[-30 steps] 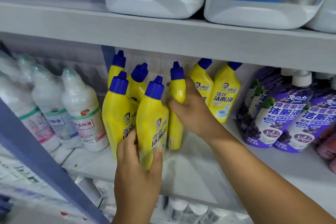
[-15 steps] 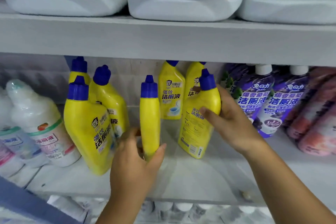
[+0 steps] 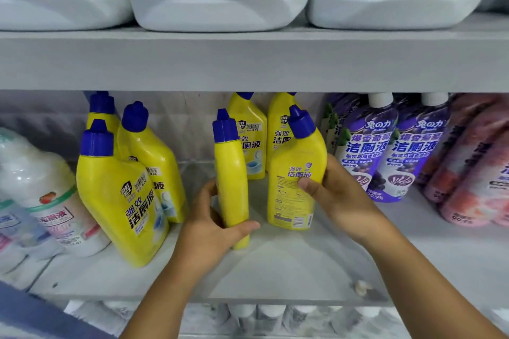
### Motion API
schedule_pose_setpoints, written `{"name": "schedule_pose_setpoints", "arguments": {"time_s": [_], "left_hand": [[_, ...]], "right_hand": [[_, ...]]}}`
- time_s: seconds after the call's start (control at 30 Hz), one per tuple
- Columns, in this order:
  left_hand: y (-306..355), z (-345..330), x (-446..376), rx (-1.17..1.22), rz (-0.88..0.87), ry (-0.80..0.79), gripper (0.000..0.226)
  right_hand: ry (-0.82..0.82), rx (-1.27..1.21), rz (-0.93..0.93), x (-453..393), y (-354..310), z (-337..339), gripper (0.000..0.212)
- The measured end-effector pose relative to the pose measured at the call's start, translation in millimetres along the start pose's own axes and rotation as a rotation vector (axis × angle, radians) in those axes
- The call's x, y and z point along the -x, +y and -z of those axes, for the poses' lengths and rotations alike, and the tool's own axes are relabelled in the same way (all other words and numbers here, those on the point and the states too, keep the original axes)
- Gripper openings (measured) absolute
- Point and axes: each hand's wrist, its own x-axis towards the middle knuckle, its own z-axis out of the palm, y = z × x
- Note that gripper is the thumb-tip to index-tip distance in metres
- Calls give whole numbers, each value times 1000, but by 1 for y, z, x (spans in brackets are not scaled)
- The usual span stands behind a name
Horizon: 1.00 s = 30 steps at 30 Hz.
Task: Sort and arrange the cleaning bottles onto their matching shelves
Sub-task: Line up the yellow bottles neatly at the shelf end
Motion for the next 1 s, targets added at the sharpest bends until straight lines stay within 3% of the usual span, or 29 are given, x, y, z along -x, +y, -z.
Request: {"name": "schedule_pose_setpoints", "arguments": {"time_s": [0.13, 0.23, 0.3, 0.37, 0.47, 0.57, 0.7, 0.87, 0.93, 1.0], "left_hand": [[2, -14, -3, -14, -75, 95, 85], [-3, -10, -8, 74, -71, 32, 77], [-11, -4, -14, 144, -24, -42, 63], [-18, -1, -16, 177, -14, -81, 48], [-23, -4, -15, 180, -58, -31, 32], [-28, -5, -17, 203, -79, -1, 38], [-33, -5, -20, 228, -95, 4, 39], [-28, -6, -23, 275, -121, -22, 41], [-20, -7, -26, 266, -152, -2, 40], [-16, -8, -31, 181, -198, 46, 39]], "right_hand": [[34, 31, 13, 2, 1, 2, 36], [93, 0, 23, 4, 2, 1, 44], [190, -14, 11, 10, 4, -4, 38], [283, 68, 1, 22, 10, -16, 35], [339, 224, 49, 44, 17, -36, 51], [380, 351, 103, 54, 22, -44, 58], [251, 410, 33, 56, 19, -40, 92], [-140, 202, -31, 44, 15, -23, 113], [-136, 152, -17, 39, 18, -24, 110], [28, 202, 13, 33, 23, -36, 104]]}}
